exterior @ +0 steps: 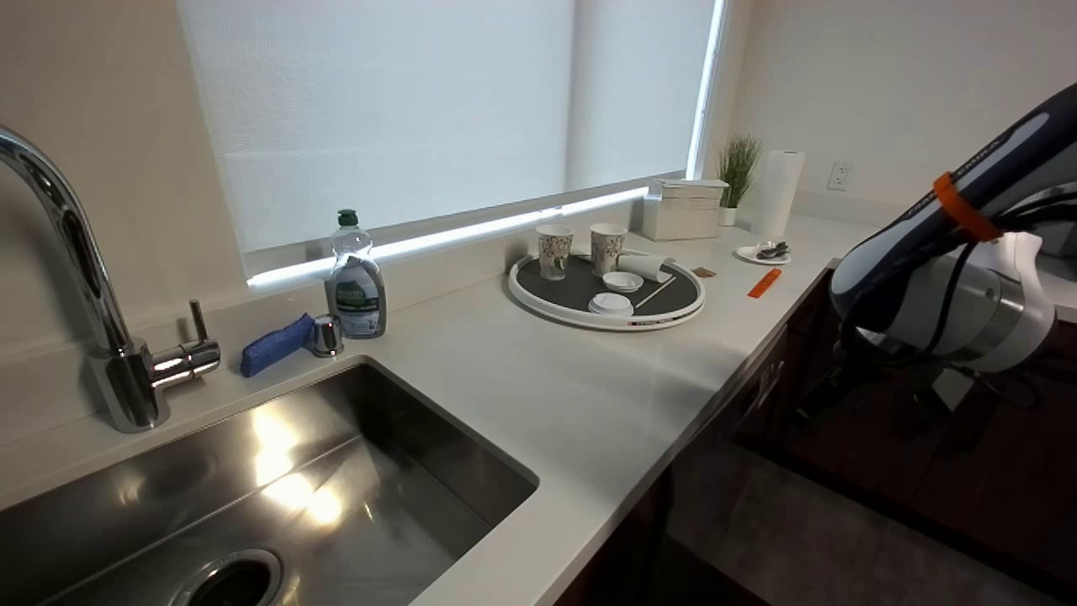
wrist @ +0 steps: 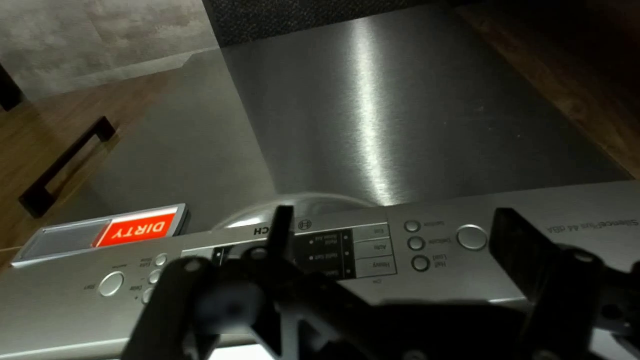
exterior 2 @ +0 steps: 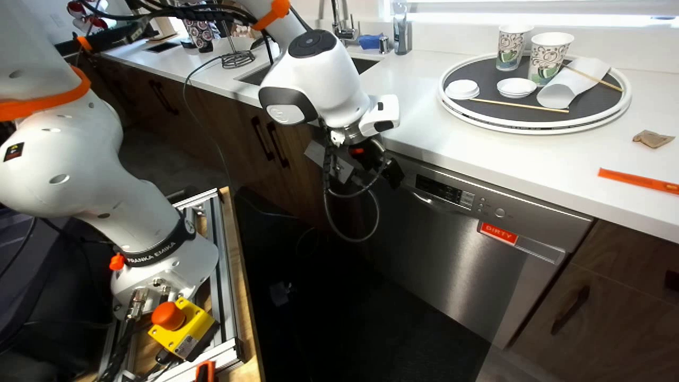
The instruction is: Press a button on the dishwasher
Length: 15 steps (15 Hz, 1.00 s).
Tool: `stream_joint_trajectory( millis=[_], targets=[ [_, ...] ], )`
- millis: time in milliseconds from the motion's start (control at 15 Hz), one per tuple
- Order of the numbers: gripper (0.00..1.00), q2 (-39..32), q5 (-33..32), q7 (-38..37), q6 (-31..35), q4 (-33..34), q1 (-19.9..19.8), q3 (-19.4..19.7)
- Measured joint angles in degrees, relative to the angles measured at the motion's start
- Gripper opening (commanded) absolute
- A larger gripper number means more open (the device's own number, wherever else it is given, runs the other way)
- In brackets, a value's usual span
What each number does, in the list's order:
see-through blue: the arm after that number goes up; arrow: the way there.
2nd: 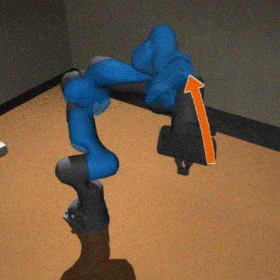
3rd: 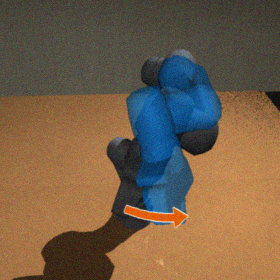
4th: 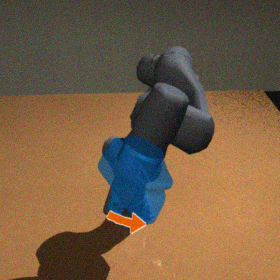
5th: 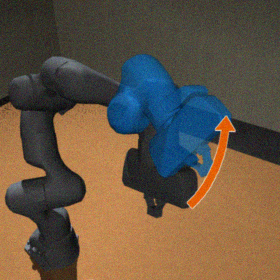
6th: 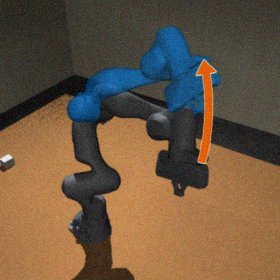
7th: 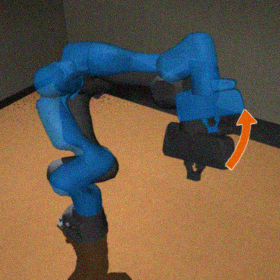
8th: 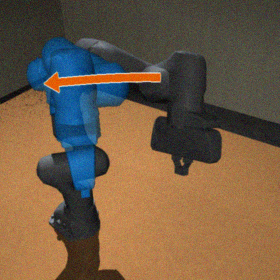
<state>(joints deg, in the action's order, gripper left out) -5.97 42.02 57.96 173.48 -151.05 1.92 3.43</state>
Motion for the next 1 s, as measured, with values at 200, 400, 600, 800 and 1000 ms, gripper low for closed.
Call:
stream_joint_trajectory(
  millis=[200,400,600,800,1000],
  targets=[
    [1.0,-3.53,3.34,2.7,-0.07,2.2,-1.1,-0.78],
    [1.0,-7.03,5.43,5.2,-0.08,4.55,-2.81,-2.14],
    [0.76,-10.41,7.17,7.64,-0.09,6.98,-5.01,-4.17],
    [0.58,-13.46,8.48,9.82,-0.09,9.45,-7.43,-6.57],
    [0.35,-16.09,9.34,11.66,-0.09,11.94,-9.78,-9.16]
  ],
)
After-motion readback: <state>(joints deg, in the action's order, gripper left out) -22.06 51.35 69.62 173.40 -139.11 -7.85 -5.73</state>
